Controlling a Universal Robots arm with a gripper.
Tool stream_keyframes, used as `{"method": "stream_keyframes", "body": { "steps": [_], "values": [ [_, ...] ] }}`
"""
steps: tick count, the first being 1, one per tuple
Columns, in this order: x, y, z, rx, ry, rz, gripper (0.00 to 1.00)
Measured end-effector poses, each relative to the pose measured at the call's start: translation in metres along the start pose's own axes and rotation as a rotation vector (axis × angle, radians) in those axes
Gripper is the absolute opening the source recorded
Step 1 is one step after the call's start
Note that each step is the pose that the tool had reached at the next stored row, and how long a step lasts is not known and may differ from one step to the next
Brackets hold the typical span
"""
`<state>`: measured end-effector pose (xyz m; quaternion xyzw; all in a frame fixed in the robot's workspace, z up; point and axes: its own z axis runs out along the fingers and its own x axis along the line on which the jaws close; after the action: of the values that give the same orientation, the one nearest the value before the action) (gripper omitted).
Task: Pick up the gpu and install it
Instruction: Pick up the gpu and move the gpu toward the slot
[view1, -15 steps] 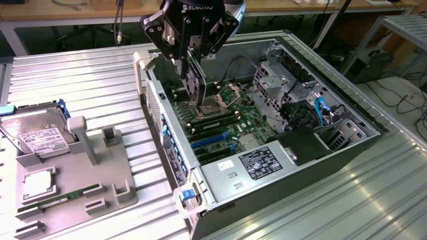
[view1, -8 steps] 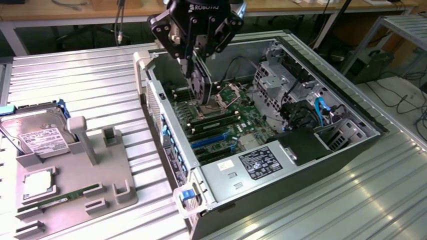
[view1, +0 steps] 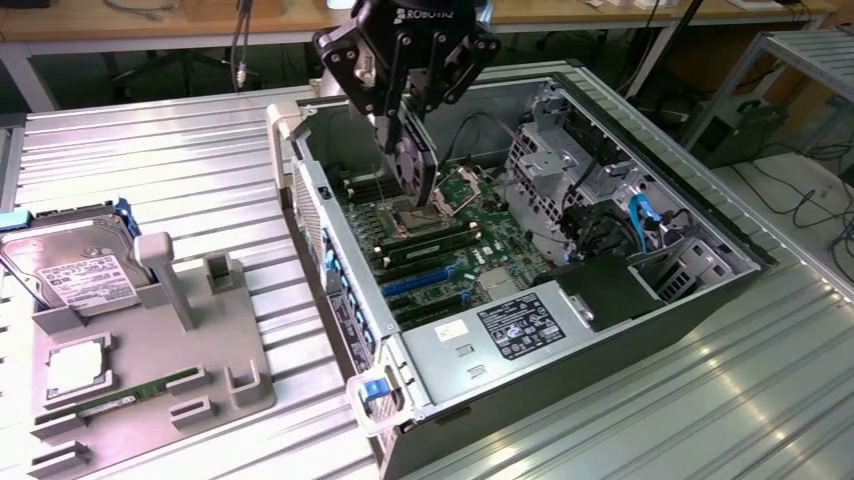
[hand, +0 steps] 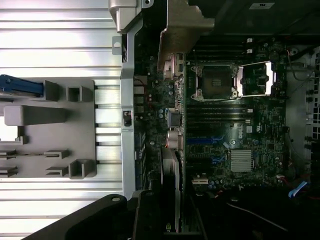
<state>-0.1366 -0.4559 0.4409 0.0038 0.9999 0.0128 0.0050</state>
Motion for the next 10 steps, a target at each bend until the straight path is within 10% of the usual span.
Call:
{"method": "stream_keyframes", "body": {
  "steps": [10],
  "values": [
    [-0.014,0.0001,0.0002,0.0,0.0,0.0,0.27]
  ]
}}
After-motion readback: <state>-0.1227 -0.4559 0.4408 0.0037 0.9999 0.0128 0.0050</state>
